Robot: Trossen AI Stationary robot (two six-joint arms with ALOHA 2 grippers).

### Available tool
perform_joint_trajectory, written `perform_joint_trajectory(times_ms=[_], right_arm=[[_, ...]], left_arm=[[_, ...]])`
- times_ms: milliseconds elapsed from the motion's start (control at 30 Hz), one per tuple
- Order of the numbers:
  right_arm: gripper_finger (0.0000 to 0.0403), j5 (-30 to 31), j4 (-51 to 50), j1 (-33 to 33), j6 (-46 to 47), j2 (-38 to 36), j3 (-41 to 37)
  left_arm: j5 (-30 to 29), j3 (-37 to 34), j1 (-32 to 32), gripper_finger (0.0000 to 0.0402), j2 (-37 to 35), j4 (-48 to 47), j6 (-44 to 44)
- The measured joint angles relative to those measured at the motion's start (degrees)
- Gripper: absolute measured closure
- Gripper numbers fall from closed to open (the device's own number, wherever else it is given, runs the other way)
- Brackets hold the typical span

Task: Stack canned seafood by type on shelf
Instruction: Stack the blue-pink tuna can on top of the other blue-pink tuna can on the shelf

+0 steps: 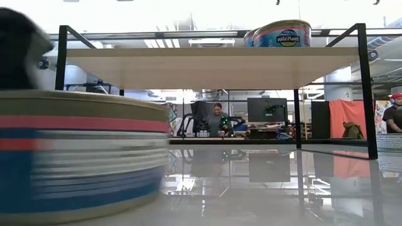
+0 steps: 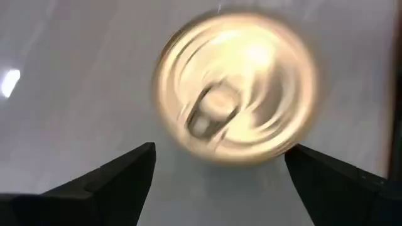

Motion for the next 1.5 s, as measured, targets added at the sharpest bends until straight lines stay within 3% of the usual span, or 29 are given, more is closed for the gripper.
perform_joint_trajectory(times_ms=[233,333,533,700,900,1100,1267,1500], right_arm=[[0.0016,0.07,-7.03,-0.24,6.62,-0.04,-0.24],[0.0017,-0.15,-7.05,-0.35,7.47,-0.04,-0.65],[0.0017,0.48,-6.8,-0.35,8.13,-0.04,-0.68],[0.0017,3.1,-6.34,-1.58,10.05,-0.04,-1.7],[0.0017,4.03,-4.02,-1.74,10.8,-0.04,-2.54],[0.0017,4.43,-3.44,-1.59,12.46,-0.04,-3.55],[0.0017,5.01,1.46,-1.27,14.12,-0.04,-6.75],[0.0016,6.12,11.75,-2.85,11.21,-0.02,-10.95]], left_arm=[[-2.85,15.5,2.59,0.0073,8.43,-0.65,11.82],[-4.41,21.31,2.54,0.0075,10.21,-8.4,13.13],[-9.92,28.62,-0.01,0.0075,9.79,-26.47,6.92],[-9.33,26.16,-1.71,0.0075,9.82,-26.94,3.2],[-3.65,18.26,-1.24,0.0075,9.95,-14.86,4.38],[-3.66,12.42,-1.08,0.0075,9.86,-3.7,4.99],[-4.2,8.25,-0.5,0.0075,9.62,0.67,2.1],[-8.69,7.92,0.37,0.0075,10.36,2.74,3.32]])
